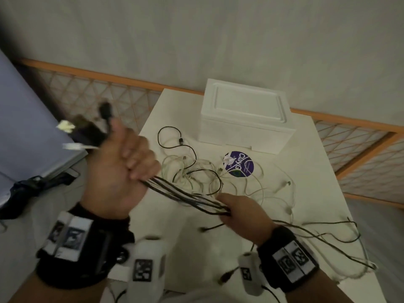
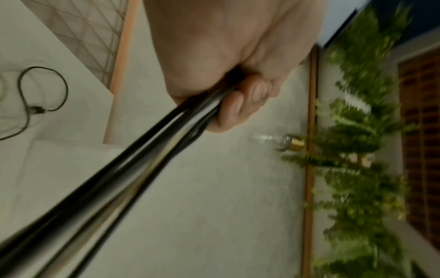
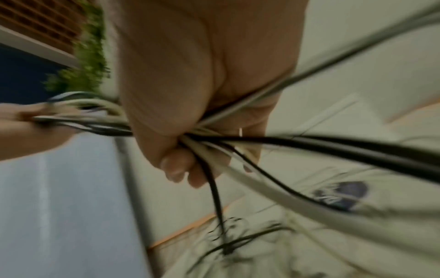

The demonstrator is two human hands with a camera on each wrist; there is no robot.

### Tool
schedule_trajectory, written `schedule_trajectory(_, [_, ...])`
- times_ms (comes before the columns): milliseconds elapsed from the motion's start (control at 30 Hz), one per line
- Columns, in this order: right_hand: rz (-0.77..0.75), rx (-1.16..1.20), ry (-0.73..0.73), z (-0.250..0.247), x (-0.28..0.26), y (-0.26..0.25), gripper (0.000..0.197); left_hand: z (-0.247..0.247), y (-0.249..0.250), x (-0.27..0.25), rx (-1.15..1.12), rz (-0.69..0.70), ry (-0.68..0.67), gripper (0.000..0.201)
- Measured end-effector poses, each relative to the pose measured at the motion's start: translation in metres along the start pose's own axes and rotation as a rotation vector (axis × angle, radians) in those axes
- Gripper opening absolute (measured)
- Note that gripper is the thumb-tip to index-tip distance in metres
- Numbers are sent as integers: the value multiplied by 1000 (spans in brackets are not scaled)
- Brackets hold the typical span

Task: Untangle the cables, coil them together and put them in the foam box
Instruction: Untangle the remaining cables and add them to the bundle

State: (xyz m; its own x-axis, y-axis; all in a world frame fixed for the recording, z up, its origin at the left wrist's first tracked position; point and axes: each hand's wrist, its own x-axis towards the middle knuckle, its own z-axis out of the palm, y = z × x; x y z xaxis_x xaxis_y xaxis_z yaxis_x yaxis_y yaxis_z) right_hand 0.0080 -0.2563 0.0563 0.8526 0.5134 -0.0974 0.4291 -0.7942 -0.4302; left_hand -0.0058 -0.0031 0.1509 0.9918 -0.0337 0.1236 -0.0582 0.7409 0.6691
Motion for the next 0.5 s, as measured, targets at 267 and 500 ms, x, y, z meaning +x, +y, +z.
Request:
schedule_trajectory(267, [21,-9,387,-56,-56,58,11,-70,9,4,-540,-164,-293,67])
schedule_trajectory(500, [233,-231,-42,-74,-69,69,58,-85,-68,-8,-66,-249,591,52])
